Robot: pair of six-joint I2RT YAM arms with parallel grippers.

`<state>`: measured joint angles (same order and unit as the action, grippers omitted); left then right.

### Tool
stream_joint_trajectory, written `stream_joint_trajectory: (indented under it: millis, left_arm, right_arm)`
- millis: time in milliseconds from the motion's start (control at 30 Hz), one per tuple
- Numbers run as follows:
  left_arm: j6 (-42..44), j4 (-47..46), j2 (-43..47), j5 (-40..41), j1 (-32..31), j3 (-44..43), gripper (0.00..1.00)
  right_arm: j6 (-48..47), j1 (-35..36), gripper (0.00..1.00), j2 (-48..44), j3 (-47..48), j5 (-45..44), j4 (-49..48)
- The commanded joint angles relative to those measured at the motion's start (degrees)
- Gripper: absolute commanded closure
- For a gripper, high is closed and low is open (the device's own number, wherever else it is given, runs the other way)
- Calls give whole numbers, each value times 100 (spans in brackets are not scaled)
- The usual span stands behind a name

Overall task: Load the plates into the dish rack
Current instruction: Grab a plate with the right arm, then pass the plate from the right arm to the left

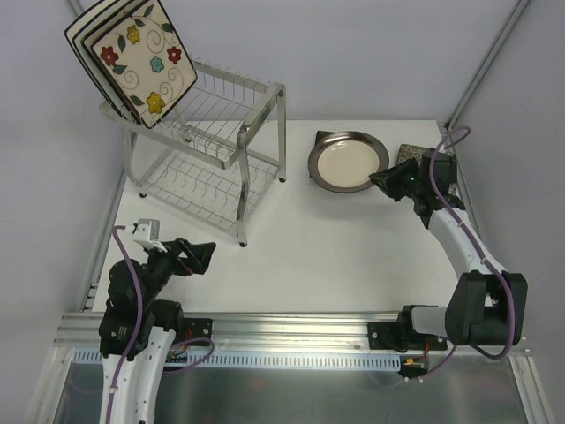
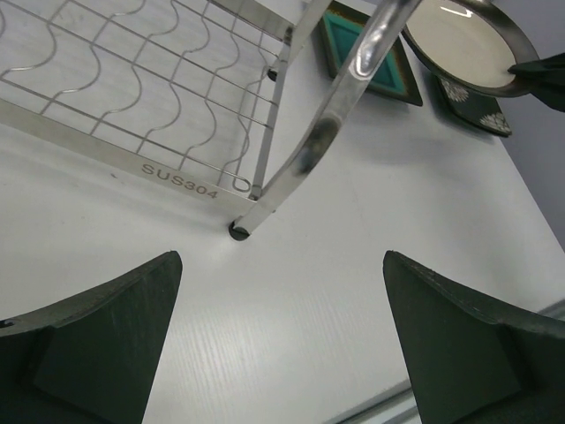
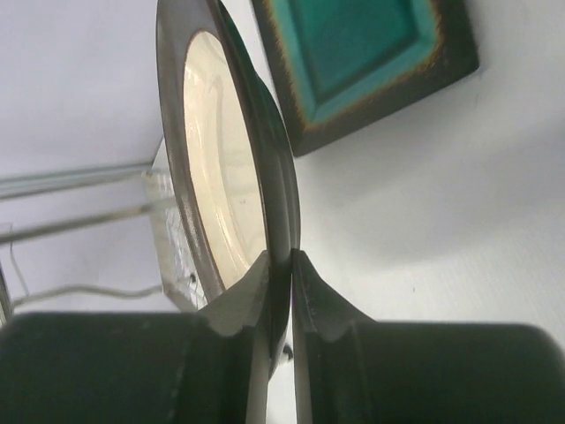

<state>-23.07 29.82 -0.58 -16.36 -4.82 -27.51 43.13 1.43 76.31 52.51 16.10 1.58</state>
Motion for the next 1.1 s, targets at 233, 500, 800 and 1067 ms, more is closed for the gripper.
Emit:
stream_joint_trajectory:
  millis: [233,500,800,1067]
  left_arm:
    - [-655,-170,-399,-1220,25,-475,1]
    - [-1207,-187,-996,-1800,16,-615,1]
    - [-1788,-363,-1883,-2195,-19,-1107,1]
    - [-2367,-495,-2042,-2091,-63,-1117,2]
  right_arm:
    - [-525,-99,99,-1513,-294,2116,140]
    - [-1184,-3,99,-2207,-487,3153,579]
    - [-1151,990,99,-2261,-689,3180,264]
    - [-991,1789,99,-1963,-532,3084,-395]
